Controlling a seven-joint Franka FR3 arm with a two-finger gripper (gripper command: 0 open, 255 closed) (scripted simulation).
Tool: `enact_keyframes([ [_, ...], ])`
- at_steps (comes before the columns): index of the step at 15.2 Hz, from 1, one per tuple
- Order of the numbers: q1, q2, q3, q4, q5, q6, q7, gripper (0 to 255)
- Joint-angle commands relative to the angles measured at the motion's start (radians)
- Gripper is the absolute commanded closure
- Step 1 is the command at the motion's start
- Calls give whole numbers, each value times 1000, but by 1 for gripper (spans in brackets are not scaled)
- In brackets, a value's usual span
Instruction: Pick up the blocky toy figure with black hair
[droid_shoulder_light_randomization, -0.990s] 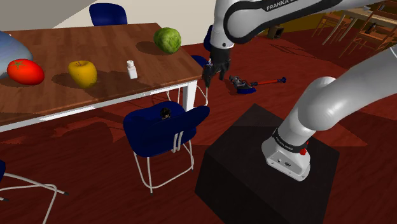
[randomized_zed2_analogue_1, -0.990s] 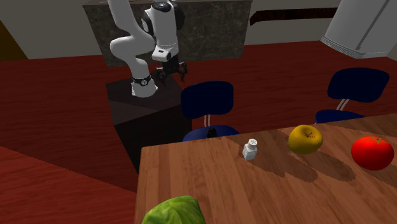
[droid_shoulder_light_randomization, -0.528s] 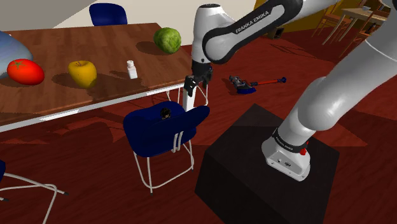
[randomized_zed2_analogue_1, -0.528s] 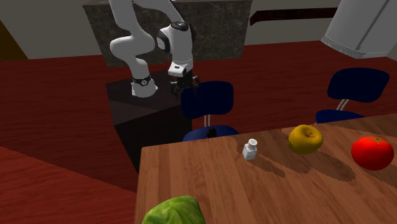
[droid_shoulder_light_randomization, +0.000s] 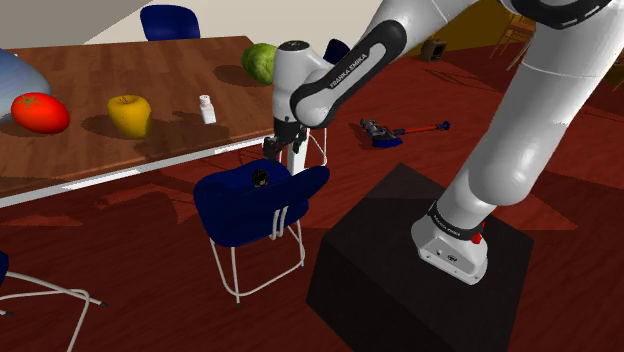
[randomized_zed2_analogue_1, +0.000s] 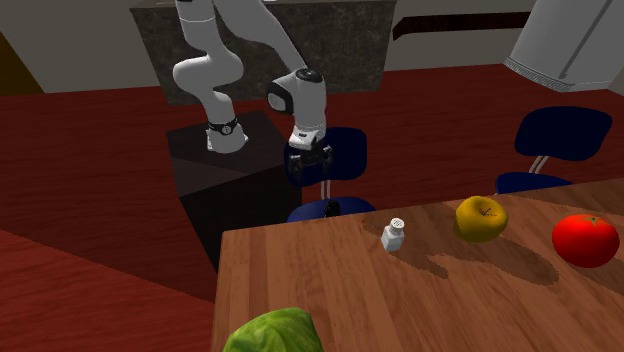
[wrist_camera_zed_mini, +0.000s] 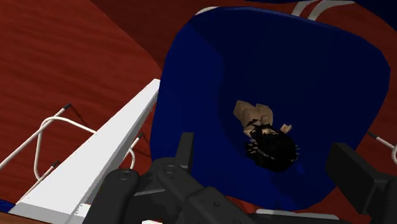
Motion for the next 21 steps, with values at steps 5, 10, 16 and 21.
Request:
enact_keyframes([
  [5, 76, 238, -52, 183, -150, 72, 151, 0],
  [10, 120, 357, -90, 277, -200, 105, 202, 0],
  [16, 137, 423, -113, 291, -224, 156, 222, 0],
  [21, 136, 424, -113, 293, -224, 156, 222, 255],
])
